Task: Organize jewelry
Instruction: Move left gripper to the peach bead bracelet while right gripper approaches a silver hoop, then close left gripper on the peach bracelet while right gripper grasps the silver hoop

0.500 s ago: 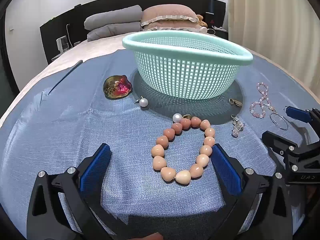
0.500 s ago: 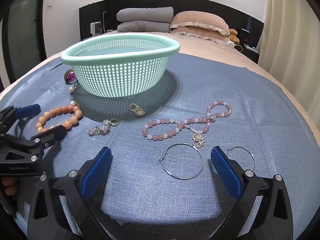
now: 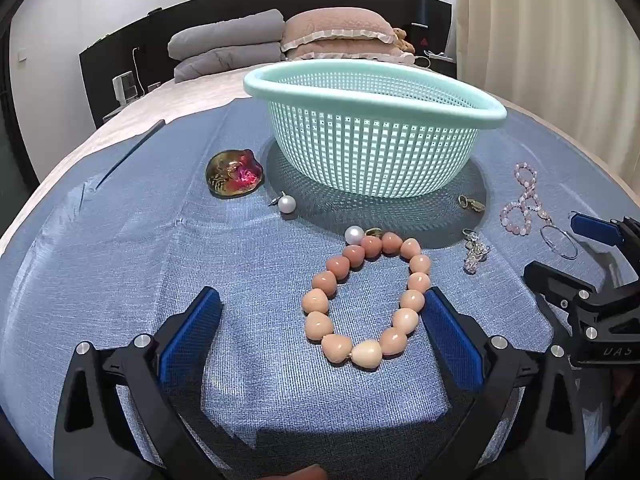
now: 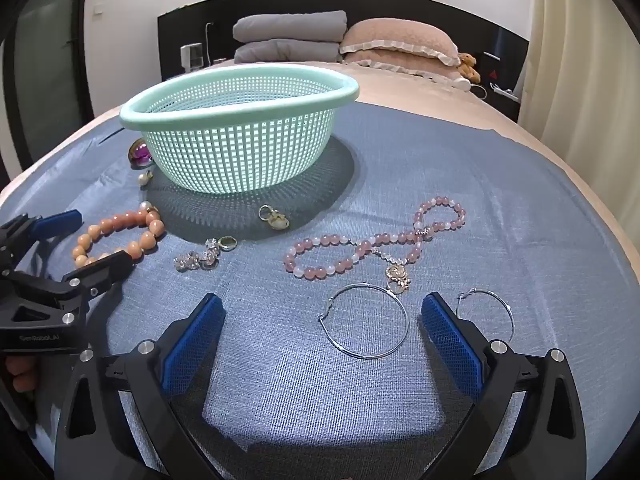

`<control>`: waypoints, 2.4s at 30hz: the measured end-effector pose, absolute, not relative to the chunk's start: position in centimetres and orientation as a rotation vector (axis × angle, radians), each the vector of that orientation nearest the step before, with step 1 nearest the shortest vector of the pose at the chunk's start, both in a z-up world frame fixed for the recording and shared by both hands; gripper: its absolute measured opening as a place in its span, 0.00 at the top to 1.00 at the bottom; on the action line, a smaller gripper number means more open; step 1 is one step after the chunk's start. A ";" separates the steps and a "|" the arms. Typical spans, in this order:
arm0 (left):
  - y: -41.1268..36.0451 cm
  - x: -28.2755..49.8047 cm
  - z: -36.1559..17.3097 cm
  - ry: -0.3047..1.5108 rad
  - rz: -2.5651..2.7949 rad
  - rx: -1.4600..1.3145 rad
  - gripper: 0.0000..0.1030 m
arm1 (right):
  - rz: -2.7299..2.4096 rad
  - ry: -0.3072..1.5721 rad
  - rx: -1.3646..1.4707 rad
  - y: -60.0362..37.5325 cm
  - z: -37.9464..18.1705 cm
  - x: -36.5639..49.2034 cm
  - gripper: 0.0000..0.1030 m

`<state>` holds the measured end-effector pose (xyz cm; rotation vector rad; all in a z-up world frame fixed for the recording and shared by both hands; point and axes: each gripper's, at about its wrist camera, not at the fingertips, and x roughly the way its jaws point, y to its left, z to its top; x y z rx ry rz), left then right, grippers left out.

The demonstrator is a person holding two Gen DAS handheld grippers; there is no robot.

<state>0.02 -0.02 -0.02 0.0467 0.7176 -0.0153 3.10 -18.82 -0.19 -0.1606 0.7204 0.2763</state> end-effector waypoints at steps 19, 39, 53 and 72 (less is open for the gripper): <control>0.5 0.4 -0.5 0.729 -0.027 0.033 0.04 | 0.310 0.781 -0.106 -19.2 -0.8 3.9 0.07; 0.0 1.1 -0.4 0.738 -0.064 0.049 0.14 | 0.327 0.785 -0.102 -20.3 -0.2 3.7 0.35; -0.1 0.1 0.5 0.748 -0.177 0.010 0.78 | 0.368 0.767 -0.113 -20.4 0.4 2.8 0.58; -1.3 -2.9 3.1 0.697 -0.241 0.069 1.00 | 0.389 0.678 -0.098 -21.2 3.1 0.9 0.58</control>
